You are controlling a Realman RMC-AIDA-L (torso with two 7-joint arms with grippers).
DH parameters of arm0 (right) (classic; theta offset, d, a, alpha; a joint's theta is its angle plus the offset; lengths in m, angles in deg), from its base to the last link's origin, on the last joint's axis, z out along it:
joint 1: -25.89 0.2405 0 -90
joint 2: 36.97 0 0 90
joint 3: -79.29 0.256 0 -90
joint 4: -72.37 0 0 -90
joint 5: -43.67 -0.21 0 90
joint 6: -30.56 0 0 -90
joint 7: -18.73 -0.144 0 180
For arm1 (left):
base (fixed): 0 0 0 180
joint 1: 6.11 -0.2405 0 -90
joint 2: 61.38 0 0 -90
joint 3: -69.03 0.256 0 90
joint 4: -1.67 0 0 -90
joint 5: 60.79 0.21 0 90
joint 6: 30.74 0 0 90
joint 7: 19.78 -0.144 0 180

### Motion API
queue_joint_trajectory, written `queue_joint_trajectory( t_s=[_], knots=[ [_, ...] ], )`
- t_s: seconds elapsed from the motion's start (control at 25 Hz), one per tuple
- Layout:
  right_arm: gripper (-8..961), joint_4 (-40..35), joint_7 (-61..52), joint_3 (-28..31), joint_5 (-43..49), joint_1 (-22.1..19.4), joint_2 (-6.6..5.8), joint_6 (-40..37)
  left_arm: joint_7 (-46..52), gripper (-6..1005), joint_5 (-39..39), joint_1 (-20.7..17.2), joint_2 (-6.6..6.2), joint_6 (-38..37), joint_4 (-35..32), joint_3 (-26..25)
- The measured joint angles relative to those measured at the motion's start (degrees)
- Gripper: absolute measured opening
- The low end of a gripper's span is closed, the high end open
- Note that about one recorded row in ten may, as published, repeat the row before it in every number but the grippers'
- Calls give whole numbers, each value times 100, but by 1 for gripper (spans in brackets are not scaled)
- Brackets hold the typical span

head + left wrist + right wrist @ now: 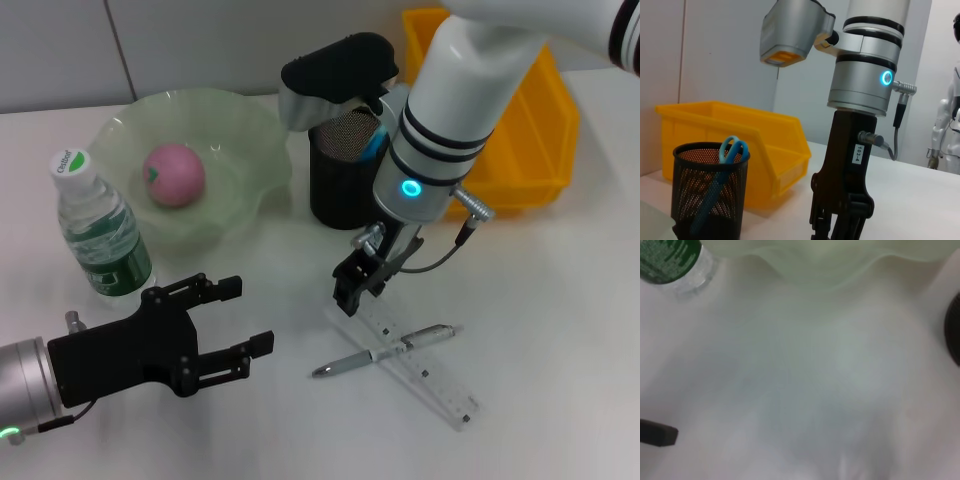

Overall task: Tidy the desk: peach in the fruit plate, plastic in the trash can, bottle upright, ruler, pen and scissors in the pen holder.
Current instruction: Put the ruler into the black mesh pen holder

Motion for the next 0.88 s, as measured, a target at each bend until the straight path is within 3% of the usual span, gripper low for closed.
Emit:
queue_joint_trajectory(
  t_s=[0.2, 0.4, 0.88],
  knots=[
    [370, -617, 96, 186, 80, -257, -49, -146, 19, 777, 0, 22, 1, 22, 23, -25],
    [373, -1240, 384, 1063, 311, -497, -28, -665, 47, 776, 0, 24, -3, 22, 27, -35],
    [382, -2861, 681, 2169, 381, -962, -126, -1205, 53, 776, 0, 6, -6, 41, 35, -65]
  ],
)
